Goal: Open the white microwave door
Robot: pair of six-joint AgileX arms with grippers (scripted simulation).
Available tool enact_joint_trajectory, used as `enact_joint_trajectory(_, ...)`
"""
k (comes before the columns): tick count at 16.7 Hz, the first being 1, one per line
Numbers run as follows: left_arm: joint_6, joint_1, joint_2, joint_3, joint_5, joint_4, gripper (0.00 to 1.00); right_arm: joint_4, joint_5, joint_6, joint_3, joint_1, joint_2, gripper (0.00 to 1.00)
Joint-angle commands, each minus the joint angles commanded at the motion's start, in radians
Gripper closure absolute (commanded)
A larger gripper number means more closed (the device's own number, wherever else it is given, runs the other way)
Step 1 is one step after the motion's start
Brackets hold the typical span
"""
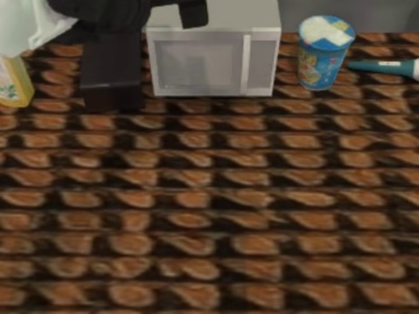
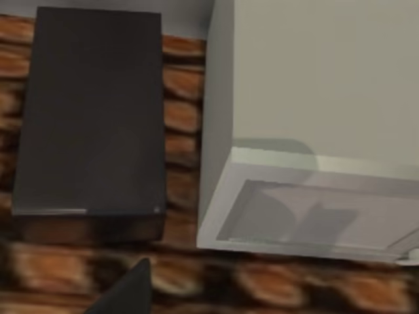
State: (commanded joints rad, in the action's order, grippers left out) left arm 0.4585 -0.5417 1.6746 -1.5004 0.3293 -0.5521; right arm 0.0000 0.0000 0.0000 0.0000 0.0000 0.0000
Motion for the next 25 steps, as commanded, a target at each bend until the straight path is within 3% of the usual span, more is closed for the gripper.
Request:
enact_joint_trajectory(5,0.11,-0.13,0.416,-0.366,0.075,-0.131,0.0,0.0,0.0,0.0,0.0,0.0,0.0,0.0)
enact_joint_trajectory(10,0.161,-0.19,0.591,-0.521,0.109,-0.191,0.0,0.0,0.0,0.0,0.0,0.0,0.0,0.0)
enact_joint_trajectory(17,0.154,-0.183,0.612,-0.537,0.105,-0.181,0.0,0.0,0.0,0.0,0.0,0.0,0.0,0.0)
enact_joint_trajectory(25,0.102,-0.126,0.816,-0.669,0.07,-0.092,0.0,0.0,0.0,0.0,0.0,0.0,0.0,0.0)
